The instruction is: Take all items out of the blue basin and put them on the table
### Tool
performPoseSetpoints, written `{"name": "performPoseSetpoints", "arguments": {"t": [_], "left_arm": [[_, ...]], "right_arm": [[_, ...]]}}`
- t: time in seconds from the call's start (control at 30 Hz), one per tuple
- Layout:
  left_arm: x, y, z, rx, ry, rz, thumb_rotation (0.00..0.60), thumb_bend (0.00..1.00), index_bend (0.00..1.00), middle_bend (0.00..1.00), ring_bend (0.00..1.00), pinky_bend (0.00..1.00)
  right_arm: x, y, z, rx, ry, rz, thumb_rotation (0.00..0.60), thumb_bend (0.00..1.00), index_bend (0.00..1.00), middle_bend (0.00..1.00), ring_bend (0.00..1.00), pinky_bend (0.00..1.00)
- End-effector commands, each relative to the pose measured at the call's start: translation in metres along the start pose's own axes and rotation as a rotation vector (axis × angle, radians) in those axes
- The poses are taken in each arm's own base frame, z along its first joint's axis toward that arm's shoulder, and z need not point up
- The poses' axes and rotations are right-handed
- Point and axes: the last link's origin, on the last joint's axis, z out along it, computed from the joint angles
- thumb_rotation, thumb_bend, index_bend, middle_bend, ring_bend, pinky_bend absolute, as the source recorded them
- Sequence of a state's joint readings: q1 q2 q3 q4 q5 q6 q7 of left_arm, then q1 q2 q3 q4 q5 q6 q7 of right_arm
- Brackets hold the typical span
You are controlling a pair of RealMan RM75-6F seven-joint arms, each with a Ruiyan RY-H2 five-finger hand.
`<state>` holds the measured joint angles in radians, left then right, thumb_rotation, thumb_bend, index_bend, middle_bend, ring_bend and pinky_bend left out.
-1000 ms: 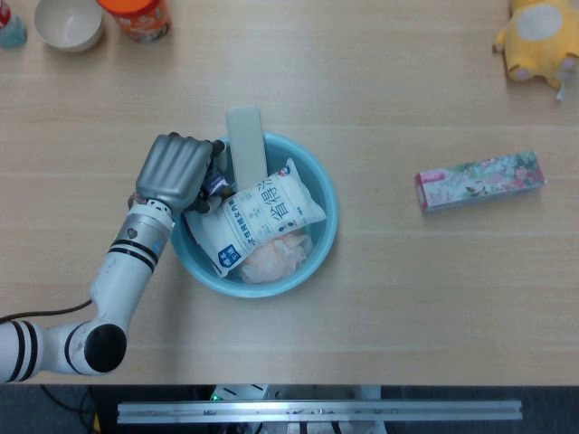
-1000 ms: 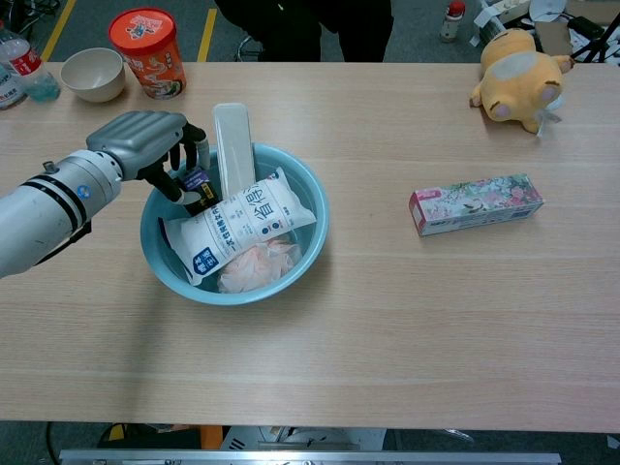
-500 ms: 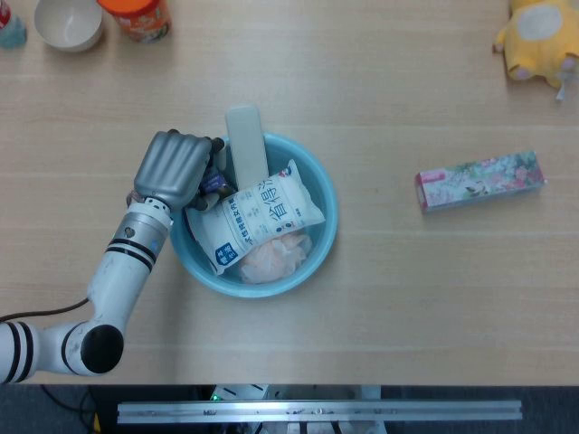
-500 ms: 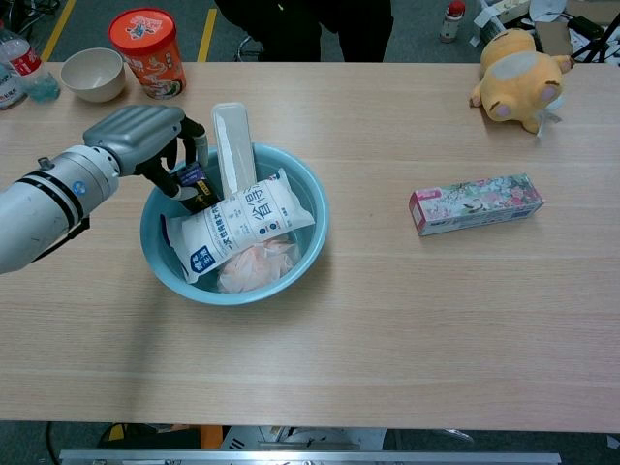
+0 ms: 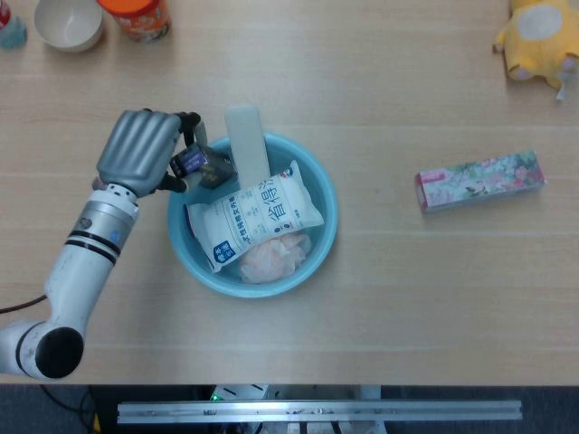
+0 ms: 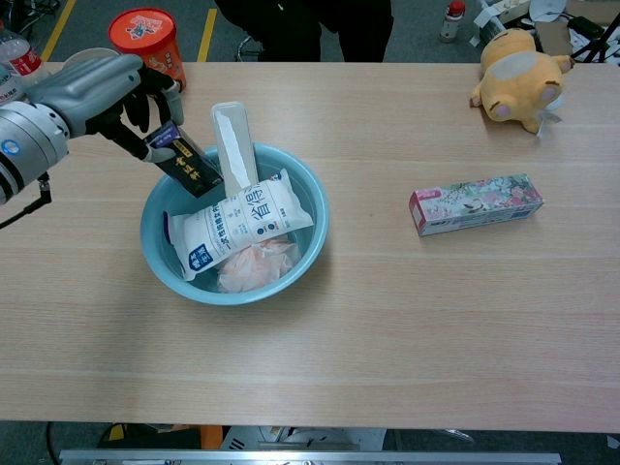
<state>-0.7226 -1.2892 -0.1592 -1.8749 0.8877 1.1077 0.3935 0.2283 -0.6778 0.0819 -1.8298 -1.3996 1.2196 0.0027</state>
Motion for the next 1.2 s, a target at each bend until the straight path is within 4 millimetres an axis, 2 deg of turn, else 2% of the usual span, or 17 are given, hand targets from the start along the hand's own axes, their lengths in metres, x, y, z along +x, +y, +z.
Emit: {"name": "performPoseSetpoints", "arguments": {"t": [0.03, 0.27, 0.37, 0.5, 0.63, 0.77, 0.97, 1.1, 1.13, 1.2], "left_arm": [[0.024, -0.011, 0.0, 0.02, 0.053, -0.042, 0.6, 0.33, 0.51, 0.64, 0.54, 0.45], [0.054, -0.043, 0.011, 0.098, 0.106, -0.016, 0.6, 0.33, 0.51, 0.64, 0.53, 0.45], [0.056, -0.061, 0.018, 0.14, 0.114, 0.051, 0.6, 0.33, 0.51, 0.64, 0.53, 0.45], [0.045, -0.083, 0.025, 0.186, 0.068, 0.139, 0.6, 0.33, 0.51, 0.64, 0.52, 0.45], [0.025, -0.098, 0.032, 0.206, 0.012, 0.2, 0.6, 0.33, 0.51, 0.64, 0.52, 0.45], [0.009, -0.107, 0.039, 0.219, -0.023, 0.222, 0.6, 0.33, 0.51, 0.63, 0.51, 0.45], [-0.003, -0.111, 0.046, 0.228, -0.055, 0.235, 0.6, 0.33, 0.49, 0.62, 0.49, 0.45], [-0.008, -0.113, 0.045, 0.237, -0.093, 0.251, 0.6, 0.33, 0.42, 0.54, 0.42, 0.44], [-0.007, -0.112, 0.045, 0.237, -0.098, 0.253, 0.6, 0.33, 0.39, 0.5, 0.39, 0.44], [-0.004, -0.11, 0.045, 0.24, -0.091, 0.244, 0.6, 0.33, 0.25, 0.35, 0.27, 0.41]], "right_arm": [[-0.001, -0.002, 0.0, 0.004, -0.001, 0.0, 0.6, 0.02, 0.0, 0.16, 0.09, 0.26], [-0.001, -0.005, 0.0, 0.011, -0.002, -0.001, 0.6, 0.02, 0.0, 0.16, 0.09, 0.26], [-0.001, -0.006, -0.001, 0.011, -0.001, -0.001, 0.6, 0.02, 0.0, 0.16, 0.09, 0.26], [-0.002, -0.007, -0.001, 0.01, -0.005, 0.0, 0.6, 0.02, 0.0, 0.16, 0.09, 0.26], [-0.003, -0.01, -0.001, 0.014, -0.006, 0.002, 0.6, 0.02, 0.0, 0.16, 0.09, 0.26], [-0.004, -0.011, -0.001, 0.014, -0.008, 0.002, 0.6, 0.02, 0.0, 0.16, 0.09, 0.26], [-0.004, -0.009, -0.002, 0.003, -0.009, 0.001, 0.6, 0.02, 0.0, 0.16, 0.09, 0.26], [-0.004, -0.008, -0.003, -0.001, -0.009, 0.003, 0.6, 0.02, 0.0, 0.16, 0.09, 0.26], [-0.004, -0.007, -0.003, -0.002, -0.008, 0.003, 0.6, 0.02, 0.0, 0.16, 0.09, 0.26], [-0.004, -0.006, -0.003, -0.004, -0.008, 0.004, 0.6, 0.02, 0.0, 0.16, 0.09, 0.26]]}}
